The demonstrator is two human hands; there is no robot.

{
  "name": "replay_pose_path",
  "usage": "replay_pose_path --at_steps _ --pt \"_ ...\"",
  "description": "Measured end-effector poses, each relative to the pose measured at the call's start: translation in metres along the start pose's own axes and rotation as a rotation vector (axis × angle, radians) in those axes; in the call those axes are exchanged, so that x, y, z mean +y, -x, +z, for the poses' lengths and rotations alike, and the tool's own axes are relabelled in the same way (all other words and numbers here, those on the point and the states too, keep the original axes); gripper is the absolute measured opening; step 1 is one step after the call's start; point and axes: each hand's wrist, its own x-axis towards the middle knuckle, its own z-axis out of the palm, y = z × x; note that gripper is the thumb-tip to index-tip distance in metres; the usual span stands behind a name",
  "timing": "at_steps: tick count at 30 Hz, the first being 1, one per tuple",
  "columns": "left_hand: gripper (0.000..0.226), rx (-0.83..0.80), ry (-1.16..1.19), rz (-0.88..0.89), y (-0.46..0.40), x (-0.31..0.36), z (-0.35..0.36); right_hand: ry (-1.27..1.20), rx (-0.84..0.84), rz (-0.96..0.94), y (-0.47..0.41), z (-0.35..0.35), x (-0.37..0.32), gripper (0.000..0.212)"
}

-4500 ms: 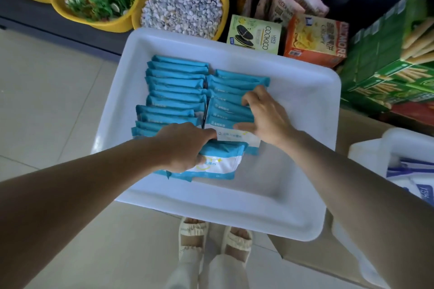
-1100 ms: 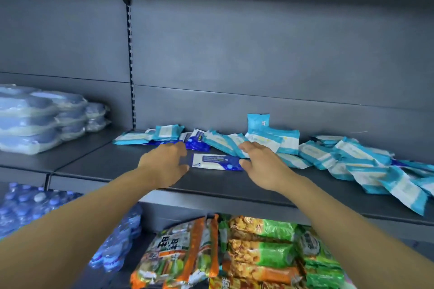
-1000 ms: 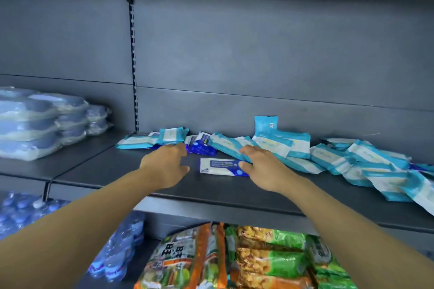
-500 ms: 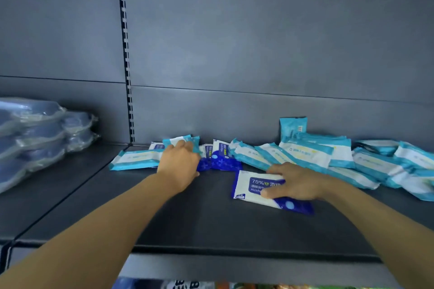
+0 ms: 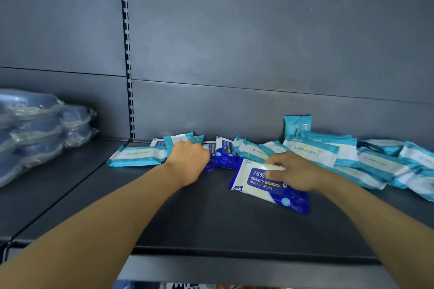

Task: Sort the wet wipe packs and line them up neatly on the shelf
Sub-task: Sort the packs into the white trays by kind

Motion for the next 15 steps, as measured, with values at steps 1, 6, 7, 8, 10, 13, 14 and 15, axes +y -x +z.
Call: replay_pose_path --at_steps 1,6,7,8,10,13,14,15 --pt "0.026 0.006 0.035 0.005 0.007 0.000 -0.002 0.003 -0.034 0.011 0.001 0.000 0.000 0.009" --pt "0.016 0.115 0.167 0.074 0.051 0.012 -0.012 0.014 -0.106 0.020 0.009 0.000 -0.003 0.027" --pt "0.013 0.148 0.202 0.093 0.059 0.016 -0.014 0.008 -0.058 0.009 0.010 0.002 -0.007 0.030" --pt "0.013 0.172 0.262 0.102 0.066 0.019 -0.016 -0.005 0.012 -0.011 0.009 0.003 -0.011 0.031" --pt "0.021 0.188 0.423 0.053 0.075 0.019 -0.017 -0.070 0.126 -0.070 0.009 0.007 -0.025 0.025" --pt "0.022 0.317 0.544 -0.119 0.072 0.002 -0.012 -0.129 0.120 -0.119 0.011 0.019 -0.052 0.018" --pt "0.023 0.335 0.544 -0.187 0.066 -0.006 -0.007 -0.121 0.094 -0.118 0.011 0.025 -0.059 0.020" --pt "0.030 0.287 0.549 -0.256 0.058 -0.014 -0.001 -0.102 0.070 -0.113 0.009 0.032 -0.067 0.028"
